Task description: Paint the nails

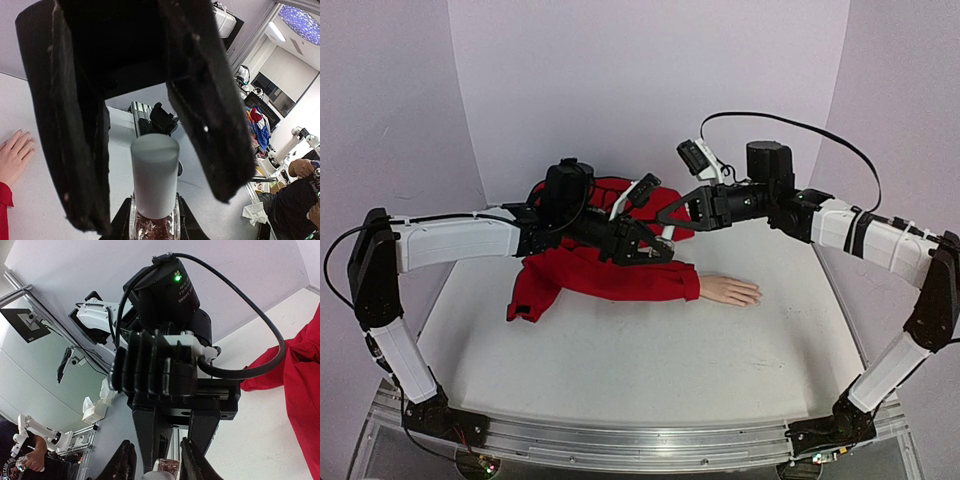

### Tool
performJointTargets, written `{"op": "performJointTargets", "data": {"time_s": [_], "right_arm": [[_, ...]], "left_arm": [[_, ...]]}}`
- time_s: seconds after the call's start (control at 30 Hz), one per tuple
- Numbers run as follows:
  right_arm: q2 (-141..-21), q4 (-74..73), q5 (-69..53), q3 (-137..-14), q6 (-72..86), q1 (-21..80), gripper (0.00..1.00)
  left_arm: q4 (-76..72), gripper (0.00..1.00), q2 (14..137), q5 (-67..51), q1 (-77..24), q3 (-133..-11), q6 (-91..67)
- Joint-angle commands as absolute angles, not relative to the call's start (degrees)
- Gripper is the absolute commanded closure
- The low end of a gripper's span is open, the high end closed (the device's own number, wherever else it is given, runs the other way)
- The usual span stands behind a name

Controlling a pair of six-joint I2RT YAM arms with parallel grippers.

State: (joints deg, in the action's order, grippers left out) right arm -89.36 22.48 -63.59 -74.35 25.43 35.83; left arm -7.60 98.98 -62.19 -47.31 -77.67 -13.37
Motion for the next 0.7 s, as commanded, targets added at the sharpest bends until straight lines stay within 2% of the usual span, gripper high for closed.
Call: {"op": "performJointTargets", "data": {"time_s": [0.0, 0.1, 0.3, 0.4, 0.53, 0.67], "right_arm": [[-90.26, 26.35, -66.31, -74.36, 25.88, 36.61, 0.7], [-90.29, 26.36, -66.35, -74.28, 25.92, 36.65, 0.71], [-89.58, 26.28, -65.21, -73.12, 25.47, 37.1, 0.98], [-89.25, 26.11, -62.81, -71.91, 24.88, 37.49, 1.0], [-88.08, 19.36, -46.41, -71.32, 20.8, 39.71, 1.0], [-88.1, 15.36, -20.18, -71.64, 22.82, 44.26, 1.0]], "left_arm": [[-10.37, 1.0, 98.35, -63.91, -47.29, -81.03, -13.32], [-10.39, 1.0, 98.35, -63.53, -47.2, -81.25, -13.14], [-10.37, 1.0, 97.57, -58.68, -47.04, -81.27, -12.48], [-10.37, 1.0, 96.4, -49.39, -46.5, -80.14, -11.6], [-10.4, 1.0, 93.64, -24.6, -46.32, -77.32, -9.39], [-10.49, 1.0, 93.55, -5.79, -46.49, -77.32, -4.5]]}}
